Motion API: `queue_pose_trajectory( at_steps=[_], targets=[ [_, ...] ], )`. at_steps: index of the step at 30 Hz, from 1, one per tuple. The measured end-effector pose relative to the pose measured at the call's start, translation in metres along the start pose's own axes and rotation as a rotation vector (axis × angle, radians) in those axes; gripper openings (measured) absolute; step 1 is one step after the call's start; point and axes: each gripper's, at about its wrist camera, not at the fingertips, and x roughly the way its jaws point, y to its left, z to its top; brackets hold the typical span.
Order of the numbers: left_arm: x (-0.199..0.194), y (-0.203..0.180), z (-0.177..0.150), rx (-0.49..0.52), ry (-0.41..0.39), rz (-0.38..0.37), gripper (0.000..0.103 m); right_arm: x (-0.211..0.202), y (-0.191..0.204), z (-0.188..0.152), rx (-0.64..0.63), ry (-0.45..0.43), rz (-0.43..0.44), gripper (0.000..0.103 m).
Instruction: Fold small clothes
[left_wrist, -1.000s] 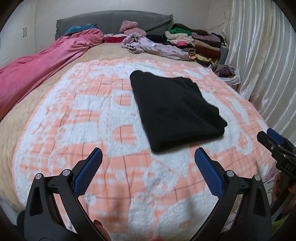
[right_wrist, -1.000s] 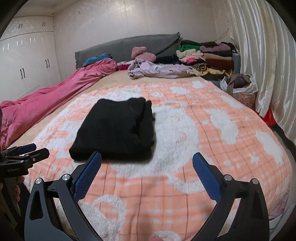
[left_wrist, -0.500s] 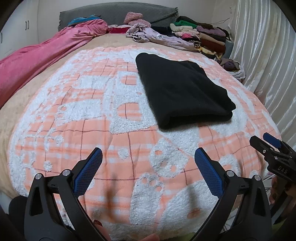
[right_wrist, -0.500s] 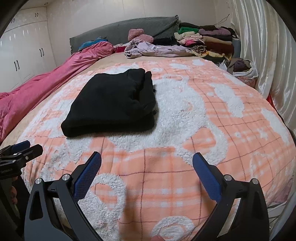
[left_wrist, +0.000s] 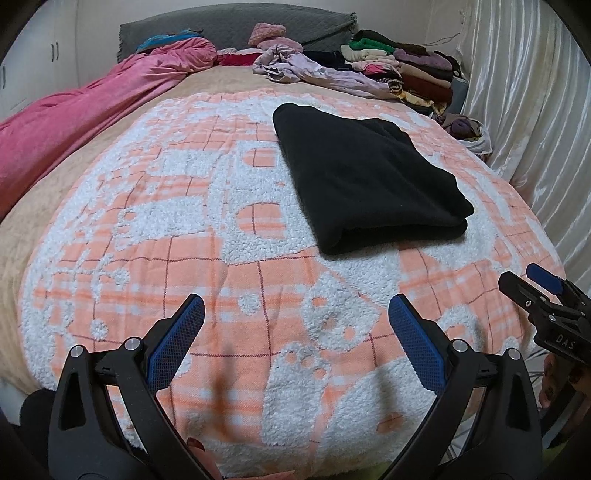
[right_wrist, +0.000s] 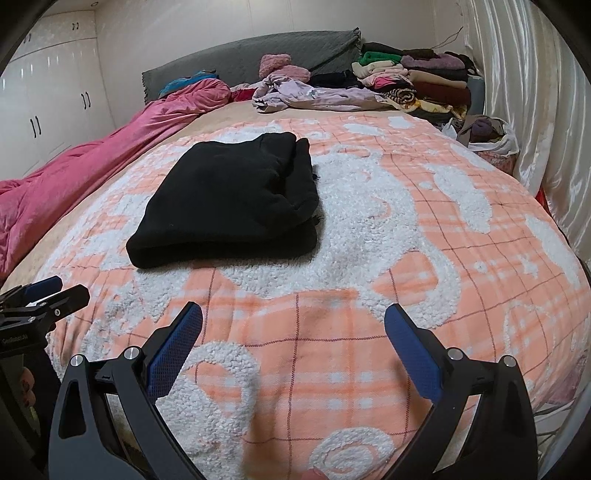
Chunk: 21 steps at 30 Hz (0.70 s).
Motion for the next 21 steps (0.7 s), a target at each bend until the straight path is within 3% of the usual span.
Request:
queue_pose_trajectory(
  at_steps=[21],
  targets=[
    [-0.0083,-0.0033,0.0021,0.005,-0.011,-0.002,0.093,-0.0038,0.0027,0.0027,-0.009,-0.008,-0.003,0.098]
  ],
)
